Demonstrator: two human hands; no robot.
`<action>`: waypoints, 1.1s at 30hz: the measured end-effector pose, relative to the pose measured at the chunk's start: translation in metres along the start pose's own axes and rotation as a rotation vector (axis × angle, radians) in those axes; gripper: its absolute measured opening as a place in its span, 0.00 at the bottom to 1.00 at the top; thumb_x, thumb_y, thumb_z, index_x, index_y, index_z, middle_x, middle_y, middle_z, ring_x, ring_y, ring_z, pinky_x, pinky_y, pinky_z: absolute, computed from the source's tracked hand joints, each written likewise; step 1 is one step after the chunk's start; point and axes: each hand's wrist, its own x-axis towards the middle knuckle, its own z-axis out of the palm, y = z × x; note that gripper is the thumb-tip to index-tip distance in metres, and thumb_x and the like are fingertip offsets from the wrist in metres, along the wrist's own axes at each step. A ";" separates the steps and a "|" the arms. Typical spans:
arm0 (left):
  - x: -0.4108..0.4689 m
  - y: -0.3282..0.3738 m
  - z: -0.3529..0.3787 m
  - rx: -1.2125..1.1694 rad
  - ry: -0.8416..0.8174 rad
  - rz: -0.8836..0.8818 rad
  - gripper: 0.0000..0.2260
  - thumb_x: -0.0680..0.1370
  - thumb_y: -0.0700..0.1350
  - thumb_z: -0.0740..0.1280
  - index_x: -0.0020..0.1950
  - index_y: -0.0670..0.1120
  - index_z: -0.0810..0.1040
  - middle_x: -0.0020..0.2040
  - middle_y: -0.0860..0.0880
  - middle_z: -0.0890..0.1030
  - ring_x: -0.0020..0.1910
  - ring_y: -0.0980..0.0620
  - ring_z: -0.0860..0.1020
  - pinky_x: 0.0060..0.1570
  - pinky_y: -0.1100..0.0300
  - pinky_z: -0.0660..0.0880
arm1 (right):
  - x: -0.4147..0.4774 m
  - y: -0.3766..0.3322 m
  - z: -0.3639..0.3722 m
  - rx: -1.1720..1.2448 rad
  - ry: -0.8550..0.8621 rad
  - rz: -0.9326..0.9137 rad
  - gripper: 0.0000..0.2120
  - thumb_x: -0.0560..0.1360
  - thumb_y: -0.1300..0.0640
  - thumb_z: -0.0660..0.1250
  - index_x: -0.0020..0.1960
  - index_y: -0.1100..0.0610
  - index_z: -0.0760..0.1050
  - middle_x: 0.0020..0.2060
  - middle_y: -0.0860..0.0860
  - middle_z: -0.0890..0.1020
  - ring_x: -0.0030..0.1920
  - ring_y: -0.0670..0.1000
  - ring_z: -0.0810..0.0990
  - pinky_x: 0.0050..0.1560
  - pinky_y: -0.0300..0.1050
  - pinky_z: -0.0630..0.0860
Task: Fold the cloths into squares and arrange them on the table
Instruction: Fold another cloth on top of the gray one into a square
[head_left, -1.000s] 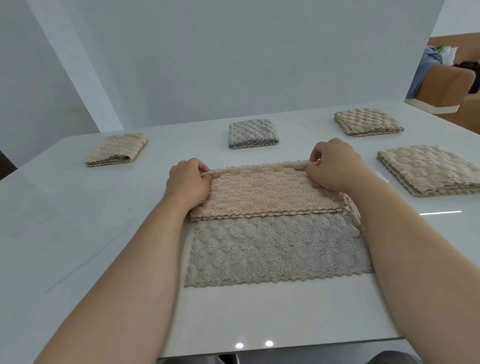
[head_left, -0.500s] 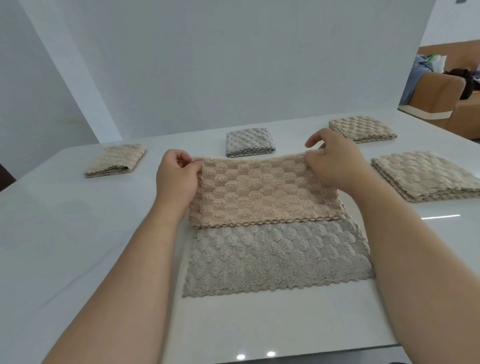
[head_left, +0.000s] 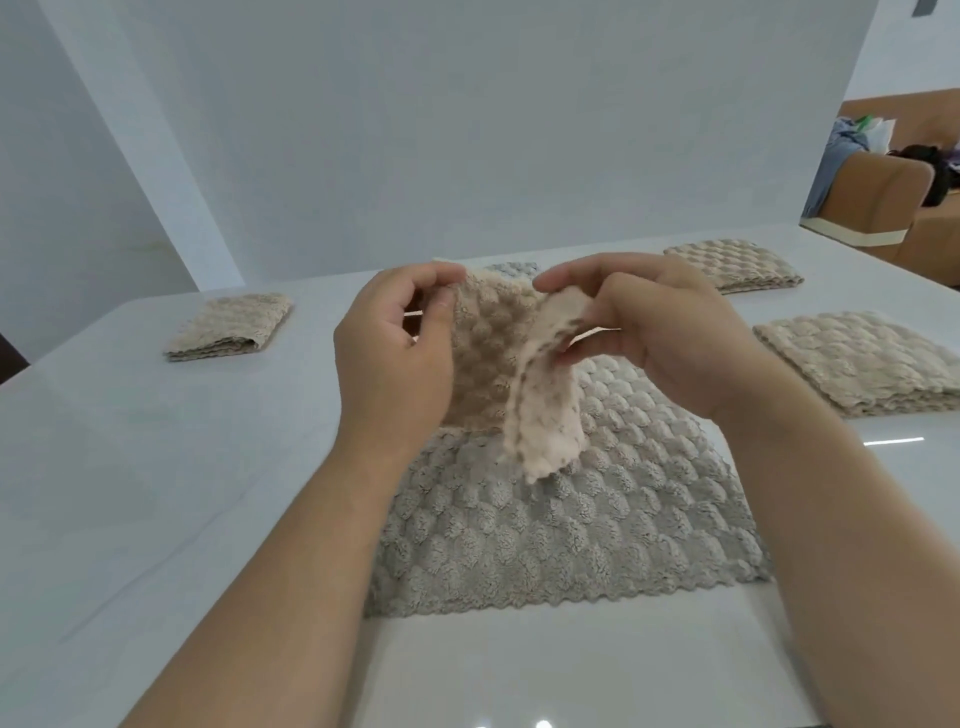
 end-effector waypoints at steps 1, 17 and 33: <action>-0.002 0.002 0.001 0.009 -0.018 0.048 0.08 0.81 0.41 0.67 0.55 0.49 0.84 0.51 0.55 0.83 0.50 0.57 0.81 0.49 0.61 0.78 | -0.001 0.001 0.004 -0.043 -0.017 -0.026 0.19 0.69 0.71 0.61 0.51 0.59 0.85 0.44 0.60 0.84 0.43 0.58 0.83 0.47 0.50 0.82; -0.013 0.010 0.008 0.047 -0.129 0.272 0.14 0.76 0.50 0.75 0.57 0.44 0.84 0.54 0.52 0.84 0.55 0.55 0.81 0.53 0.53 0.80 | -0.003 0.023 0.028 -0.519 0.217 -0.378 0.10 0.73 0.62 0.74 0.50 0.48 0.81 0.31 0.46 0.75 0.32 0.42 0.71 0.36 0.36 0.71; -0.002 0.003 0.001 0.089 0.031 0.212 0.07 0.81 0.44 0.68 0.56 0.44 0.82 0.50 0.54 0.82 0.51 0.56 0.81 0.54 0.61 0.78 | 0.005 0.025 0.000 -0.945 0.190 -0.112 0.25 0.72 0.26 0.57 0.52 0.45 0.77 0.52 0.47 0.71 0.59 0.49 0.68 0.60 0.44 0.65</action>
